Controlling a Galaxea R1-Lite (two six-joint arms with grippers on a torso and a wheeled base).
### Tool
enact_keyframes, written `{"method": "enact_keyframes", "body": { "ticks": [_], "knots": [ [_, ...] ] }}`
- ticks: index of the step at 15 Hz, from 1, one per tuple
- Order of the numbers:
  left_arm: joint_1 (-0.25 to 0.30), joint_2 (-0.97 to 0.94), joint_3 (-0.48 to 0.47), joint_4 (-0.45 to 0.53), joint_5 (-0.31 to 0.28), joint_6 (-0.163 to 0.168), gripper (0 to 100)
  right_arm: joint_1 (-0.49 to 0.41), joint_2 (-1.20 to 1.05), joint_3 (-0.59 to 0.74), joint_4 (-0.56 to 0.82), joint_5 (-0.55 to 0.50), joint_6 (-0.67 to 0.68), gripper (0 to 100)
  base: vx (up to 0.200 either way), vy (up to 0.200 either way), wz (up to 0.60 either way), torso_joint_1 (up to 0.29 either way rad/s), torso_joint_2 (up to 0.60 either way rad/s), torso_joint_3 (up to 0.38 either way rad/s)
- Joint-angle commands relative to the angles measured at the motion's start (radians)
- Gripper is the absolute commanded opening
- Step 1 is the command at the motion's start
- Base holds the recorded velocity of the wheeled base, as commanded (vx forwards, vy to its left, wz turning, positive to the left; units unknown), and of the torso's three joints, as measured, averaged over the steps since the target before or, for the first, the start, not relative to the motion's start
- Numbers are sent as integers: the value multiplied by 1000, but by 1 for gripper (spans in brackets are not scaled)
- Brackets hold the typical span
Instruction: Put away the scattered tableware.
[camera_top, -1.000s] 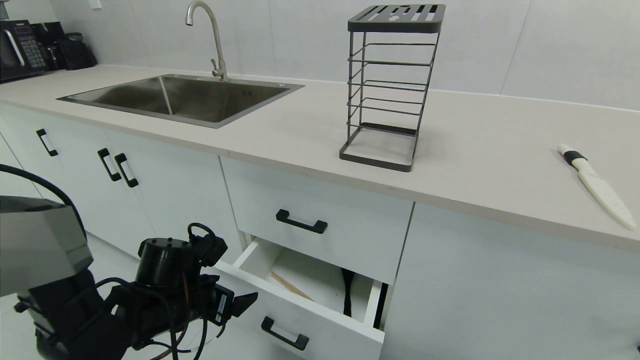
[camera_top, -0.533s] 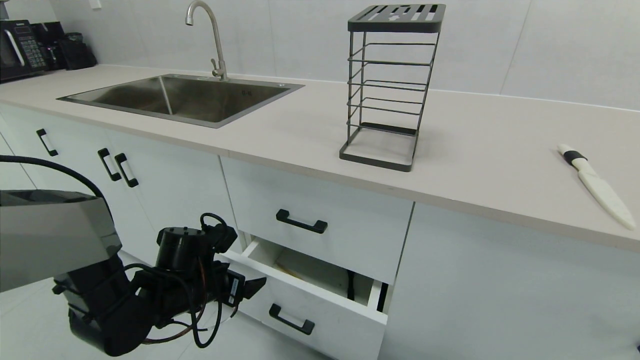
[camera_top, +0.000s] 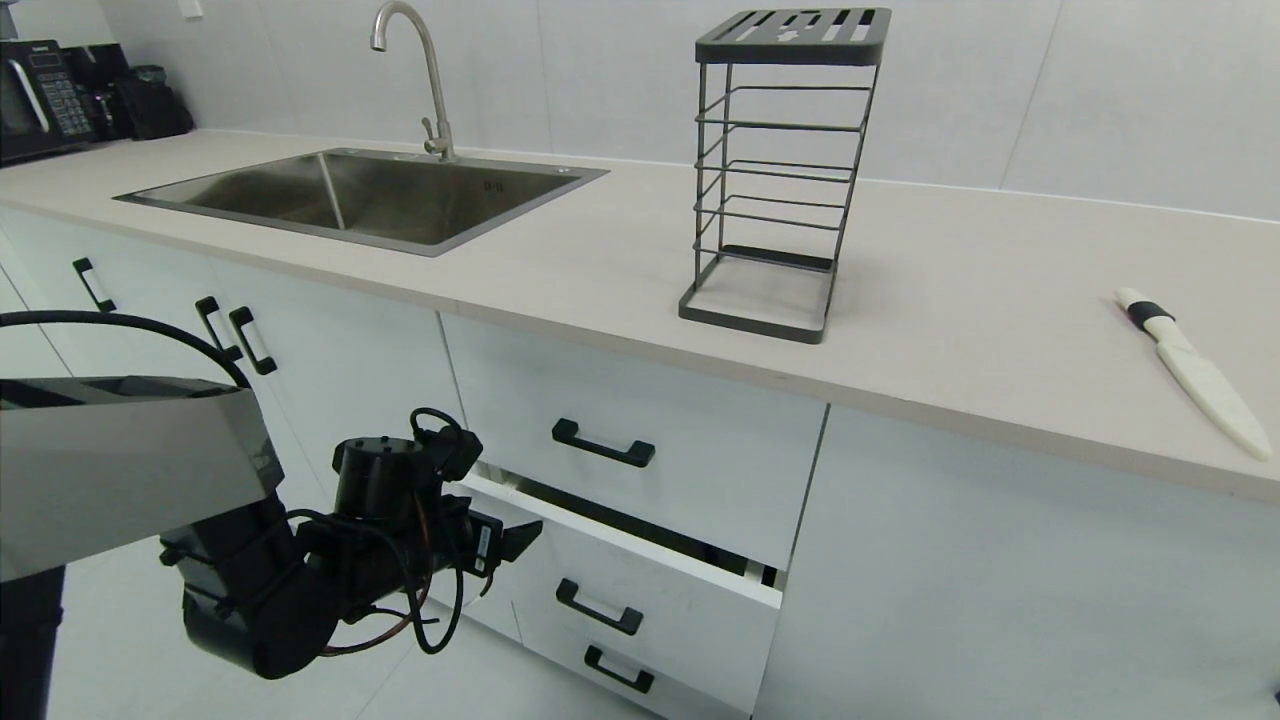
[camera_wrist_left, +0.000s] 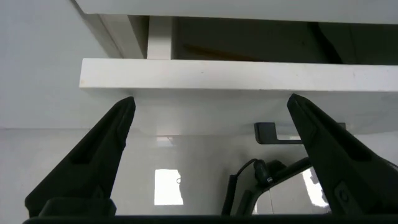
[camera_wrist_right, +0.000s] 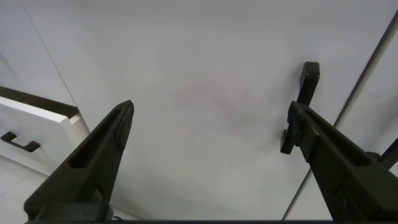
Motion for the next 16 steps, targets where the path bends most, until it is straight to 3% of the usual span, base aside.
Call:
{"method": "enact_keyframes", "body": {
  "ticks": [1, 5, 11, 14, 16],
  "knots": [
    [1, 14, -9, -5, 2, 0, 100, 0, 1, 0, 0, 0, 0, 100, 0, 0, 0, 0, 0, 0],
    [-1, 19, -21, -10, 1, 0, 100, 0, 1, 0, 0, 0, 0, 100, 0, 0, 0, 0, 0, 0],
    [-7, 80, -114, -25, 1, -5, 100, 0, 1, 0, 0, 0, 0, 100, 0, 0, 0, 0, 0, 0],
    [-9, 71, -78, -33, 2, -3, 100, 0, 1, 0, 0, 0, 0, 100, 0, 0, 0, 0, 0, 0],
    [-9, 19, 21, -73, 2, -5, 100, 0, 1, 0, 0, 0, 0, 100, 0, 0, 0, 0, 0, 0]
  ]
}}
